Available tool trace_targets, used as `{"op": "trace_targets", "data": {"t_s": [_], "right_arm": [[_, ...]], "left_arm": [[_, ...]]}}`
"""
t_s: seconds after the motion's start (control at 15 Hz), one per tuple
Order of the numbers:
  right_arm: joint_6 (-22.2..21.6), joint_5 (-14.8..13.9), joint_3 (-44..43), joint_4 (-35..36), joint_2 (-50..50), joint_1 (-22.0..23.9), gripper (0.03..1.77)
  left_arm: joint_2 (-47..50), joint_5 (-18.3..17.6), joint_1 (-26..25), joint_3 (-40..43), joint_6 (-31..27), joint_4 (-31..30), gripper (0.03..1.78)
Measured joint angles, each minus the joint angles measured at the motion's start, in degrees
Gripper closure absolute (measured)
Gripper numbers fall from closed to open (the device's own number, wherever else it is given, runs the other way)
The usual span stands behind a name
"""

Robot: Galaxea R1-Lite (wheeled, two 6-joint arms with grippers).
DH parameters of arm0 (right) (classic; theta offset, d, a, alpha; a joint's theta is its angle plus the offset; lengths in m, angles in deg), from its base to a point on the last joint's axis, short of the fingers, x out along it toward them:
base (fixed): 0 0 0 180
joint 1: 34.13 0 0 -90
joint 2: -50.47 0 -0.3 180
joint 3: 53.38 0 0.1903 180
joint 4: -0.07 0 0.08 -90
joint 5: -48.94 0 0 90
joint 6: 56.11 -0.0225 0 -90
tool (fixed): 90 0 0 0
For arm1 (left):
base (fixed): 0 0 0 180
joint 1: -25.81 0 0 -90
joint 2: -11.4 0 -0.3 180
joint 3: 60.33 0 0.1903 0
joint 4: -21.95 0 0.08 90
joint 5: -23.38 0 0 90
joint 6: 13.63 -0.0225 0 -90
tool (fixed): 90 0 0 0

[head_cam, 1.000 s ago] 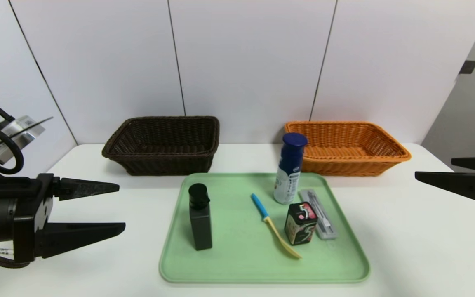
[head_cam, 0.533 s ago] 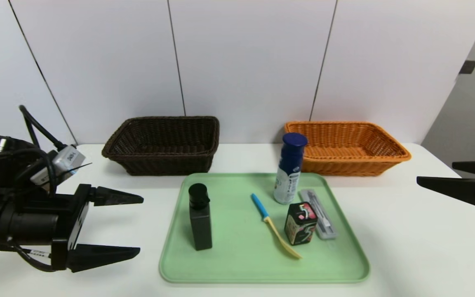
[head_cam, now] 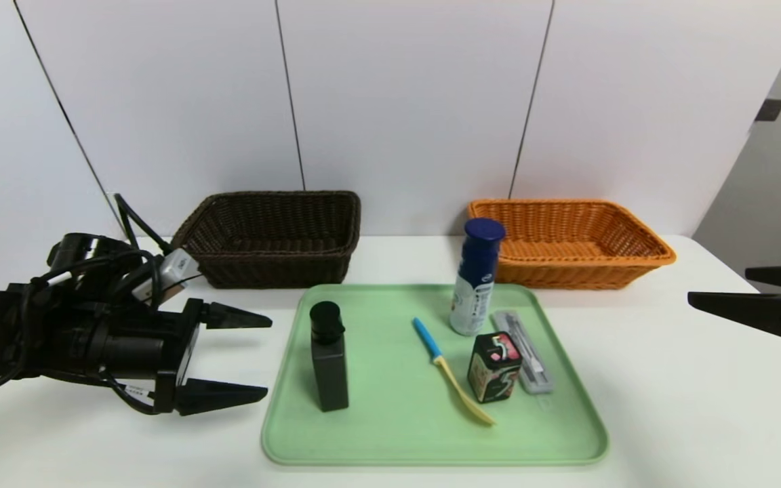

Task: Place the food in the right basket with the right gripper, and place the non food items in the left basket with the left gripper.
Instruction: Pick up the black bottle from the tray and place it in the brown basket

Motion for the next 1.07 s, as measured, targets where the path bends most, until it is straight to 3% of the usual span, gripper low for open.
{"op": "trace_targets", "data": {"t_s": [1.07], "right_arm": [[-0.09, -0.20, -1.41, 0.00, -0.35, 0.09, 0.09]], "left_arm": [[-5.49, 0.30, 6.42, -8.01, 4.02, -0.06, 0.12]]}}
